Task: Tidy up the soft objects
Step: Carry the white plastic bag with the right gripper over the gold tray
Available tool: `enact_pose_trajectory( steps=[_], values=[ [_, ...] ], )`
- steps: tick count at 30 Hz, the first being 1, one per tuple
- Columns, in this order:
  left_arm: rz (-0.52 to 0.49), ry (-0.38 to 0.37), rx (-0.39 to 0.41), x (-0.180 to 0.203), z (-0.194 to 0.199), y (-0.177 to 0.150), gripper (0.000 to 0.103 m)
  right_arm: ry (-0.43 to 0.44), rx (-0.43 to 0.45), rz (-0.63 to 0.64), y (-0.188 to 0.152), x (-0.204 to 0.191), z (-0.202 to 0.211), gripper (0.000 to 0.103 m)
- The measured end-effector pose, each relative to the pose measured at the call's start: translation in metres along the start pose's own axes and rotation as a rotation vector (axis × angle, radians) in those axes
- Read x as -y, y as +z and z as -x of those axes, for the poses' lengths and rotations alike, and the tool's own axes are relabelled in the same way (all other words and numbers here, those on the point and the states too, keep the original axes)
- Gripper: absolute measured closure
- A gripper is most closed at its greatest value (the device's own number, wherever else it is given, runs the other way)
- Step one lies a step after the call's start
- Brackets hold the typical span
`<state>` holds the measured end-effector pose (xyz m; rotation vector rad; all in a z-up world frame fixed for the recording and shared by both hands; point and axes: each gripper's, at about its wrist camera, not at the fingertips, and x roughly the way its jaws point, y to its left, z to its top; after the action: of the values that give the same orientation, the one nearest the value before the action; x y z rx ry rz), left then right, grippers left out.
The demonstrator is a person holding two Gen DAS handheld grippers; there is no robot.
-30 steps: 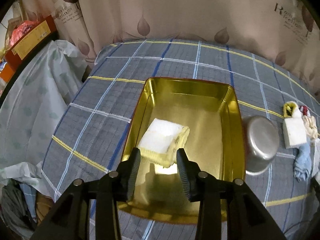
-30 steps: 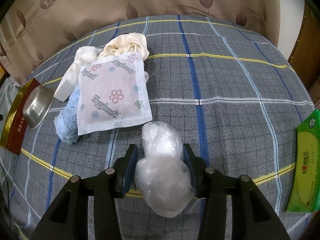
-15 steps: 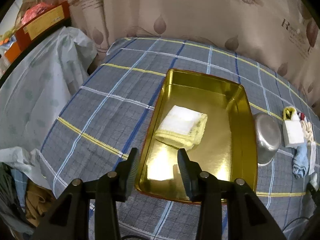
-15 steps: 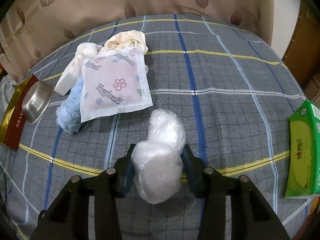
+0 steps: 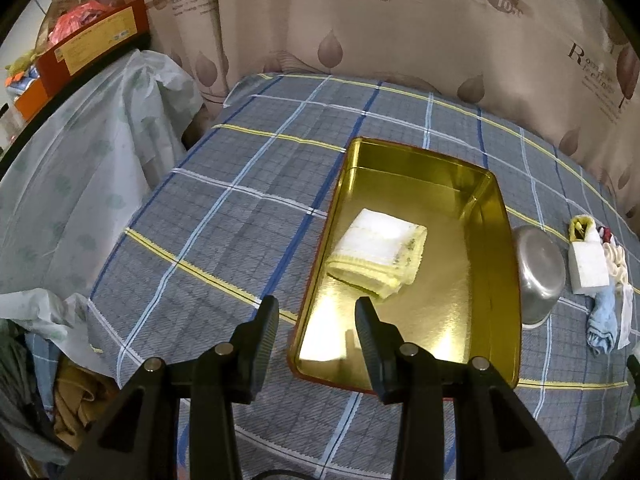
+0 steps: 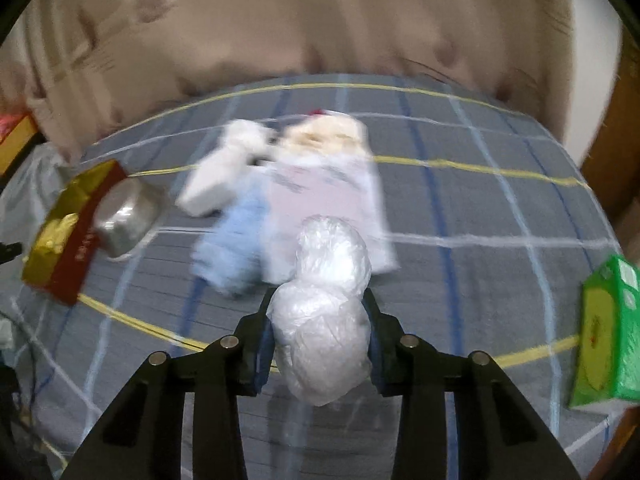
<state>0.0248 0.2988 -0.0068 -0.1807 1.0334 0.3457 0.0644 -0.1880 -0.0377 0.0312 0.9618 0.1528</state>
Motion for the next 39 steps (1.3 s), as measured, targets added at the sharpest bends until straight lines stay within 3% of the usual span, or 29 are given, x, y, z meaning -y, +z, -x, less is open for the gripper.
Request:
enact_pose_trajectory(
  steps=[9, 16, 22, 29, 39],
  values=[
    [0.046, 0.048, 0.020, -0.021, 0.007, 0.002, 0.063, 0.204, -0.047, 0.204, 0.019, -0.112, -0.019, 0.067],
    [0.073, 0.065, 0.012, -0.037, 0.005, 0.004, 0.063, 0.329, -0.028, 0.409, 0.034, -0.218, -0.020, 0.067],
    [0.078, 0.089, 0.018, -0.046, 0.007, 0.005, 0.063, 0.384, -0.023, 0.510, 0.045, -0.287, -0.031, 0.067],
    [0.084, 0.086, 0.016, -0.051, 0.008, 0.005, 0.063, 0.384, -0.075, 0.575, 0.049, -0.336, -0.062, 0.067],
    [0.080, 0.064, 0.005, -0.048, 0.005, 0.004, 0.063, 0.372, -0.125, 0.595, 0.042, -0.352, -0.088, 0.065]
  ],
)
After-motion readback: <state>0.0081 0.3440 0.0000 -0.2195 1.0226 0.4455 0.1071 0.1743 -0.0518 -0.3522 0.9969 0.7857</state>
